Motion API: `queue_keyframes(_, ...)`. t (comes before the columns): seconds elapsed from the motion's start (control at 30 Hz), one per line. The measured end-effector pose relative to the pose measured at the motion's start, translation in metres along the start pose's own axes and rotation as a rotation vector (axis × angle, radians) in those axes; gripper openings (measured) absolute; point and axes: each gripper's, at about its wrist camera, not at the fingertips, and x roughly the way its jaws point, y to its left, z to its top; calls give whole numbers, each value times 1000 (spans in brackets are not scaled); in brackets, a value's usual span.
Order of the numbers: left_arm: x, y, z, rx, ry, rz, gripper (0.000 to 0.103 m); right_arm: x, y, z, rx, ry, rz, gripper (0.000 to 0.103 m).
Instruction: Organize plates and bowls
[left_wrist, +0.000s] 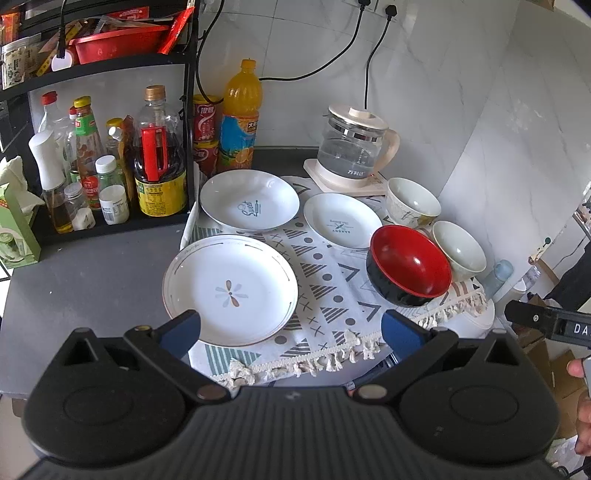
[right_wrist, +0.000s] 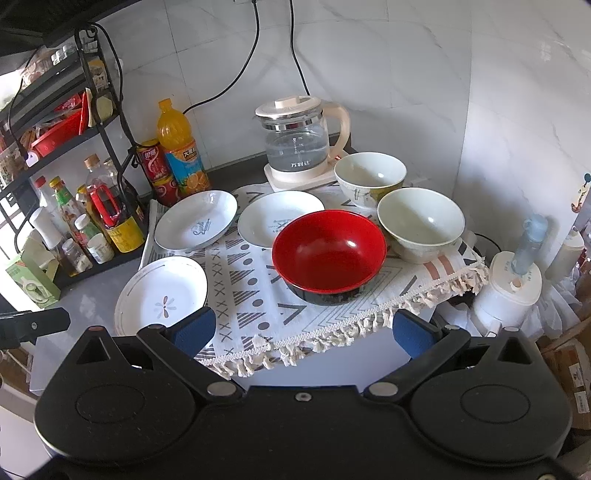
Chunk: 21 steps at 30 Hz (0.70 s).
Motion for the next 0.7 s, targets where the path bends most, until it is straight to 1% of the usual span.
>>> queue_keyframes(0.1, 0, 1, 0, -5, -3, 2, 103, 0, 0, 0, 1, 1, 1, 103)
queue_keyframes(0.27, 2, -1, -3, -19, -9, 13, 103, 1, -4, 0, 8, 10, 27, 103)
queue_keyframes(0.53, 4, -6, -6, -20, -17, 27, 103, 4, -12, 0, -19, 14, 43, 103)
queue_keyframes(0.7, 8, -16, -6, -26, -14, 34, 103, 4, -21, 1, -32, 18, 51, 103)
